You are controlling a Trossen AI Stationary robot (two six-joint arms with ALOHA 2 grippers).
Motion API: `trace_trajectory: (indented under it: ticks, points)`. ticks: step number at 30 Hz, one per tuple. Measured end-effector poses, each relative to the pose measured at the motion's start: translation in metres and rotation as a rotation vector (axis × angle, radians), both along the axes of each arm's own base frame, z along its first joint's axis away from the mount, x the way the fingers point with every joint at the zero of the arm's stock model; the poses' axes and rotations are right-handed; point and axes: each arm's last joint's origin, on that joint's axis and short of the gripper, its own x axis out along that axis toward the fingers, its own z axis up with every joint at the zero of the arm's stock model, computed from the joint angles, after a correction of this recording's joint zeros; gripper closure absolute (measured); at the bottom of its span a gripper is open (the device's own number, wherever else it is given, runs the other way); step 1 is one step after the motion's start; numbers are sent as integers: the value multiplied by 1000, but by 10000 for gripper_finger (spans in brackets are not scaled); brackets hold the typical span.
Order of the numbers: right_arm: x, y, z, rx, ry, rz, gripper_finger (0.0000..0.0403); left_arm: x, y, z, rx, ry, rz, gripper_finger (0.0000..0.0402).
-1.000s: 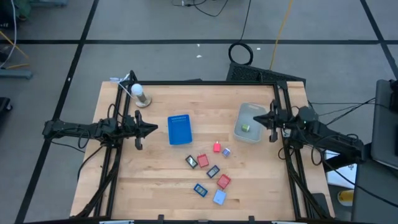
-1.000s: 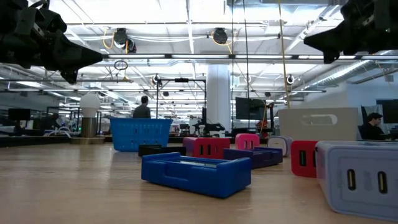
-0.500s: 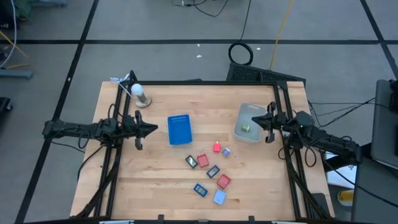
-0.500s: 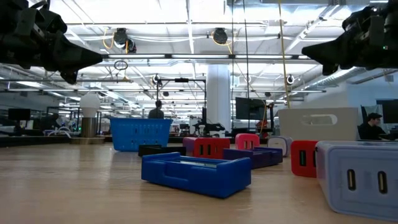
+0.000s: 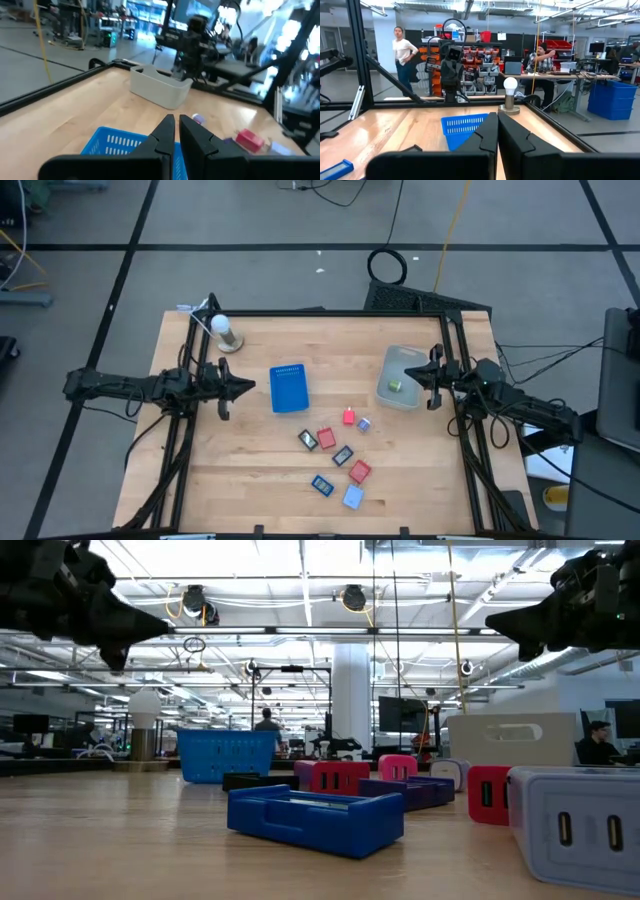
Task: Pick & Place Office items
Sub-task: Put the black digital clock into the blue bin
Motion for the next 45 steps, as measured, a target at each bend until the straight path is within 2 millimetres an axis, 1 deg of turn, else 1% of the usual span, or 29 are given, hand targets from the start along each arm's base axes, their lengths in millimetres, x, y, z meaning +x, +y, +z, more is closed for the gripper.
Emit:
trace_trajectory:
  ticks: [3, 5, 10, 14, 16, 19, 23, 27, 32, 35, 38, 40, 45]
  points:
    - [0, 0, 0, 15, -1, 2, 402, 11, -2, 17, 20, 79, -14, 376]
    - [0, 0, 0, 22, -2, 3, 402, 22, -4, 32, 33, 148, -21, 376]
    - [0, 0, 0, 22, -2, 3, 402, 61, -9, 62, 68, 374, -31, 376]
    - [0, 0, 0, 23, -1, 6, 402, 98, -13, 73, 137, 574, -72, 376]
    - [0, 0, 0, 23, -1, 6, 402, 117, -16, 75, 163, 656, -121, 376]
    - [0, 0, -1, 24, 3, 6, 402, 145, -21, 76, 197, 734, -224, 376]
    - [0, 0, -1, 30, 8, 7, 402, 174, -26, 75, 233, 811, -343, 376]
    - [0, 0, -1, 45, 7, 9, 402, 196, -29, 66, 248, 919, -417, 376]
    - [0, 0, -1, 46, 8, 10, 401, 224, -27, 41, 251, 1116, -451, 376]
    - [0, 0, -1, 46, 8, 10, 402, 238, -28, 27, 298, 1159, -522, 376]
    - [0, 0, -1, 46, 9, 9, 402, 247, -31, 16, 341, 1173, -615, 375]
    - [0, 0, -2, 46, 9, 10, 401, 251, -31, 12, 361, 1169, -659, 375]
    - [0, 0, -2, 46, 10, 10, 402, 257, -37, 4, 384, 1174, -679, 374]
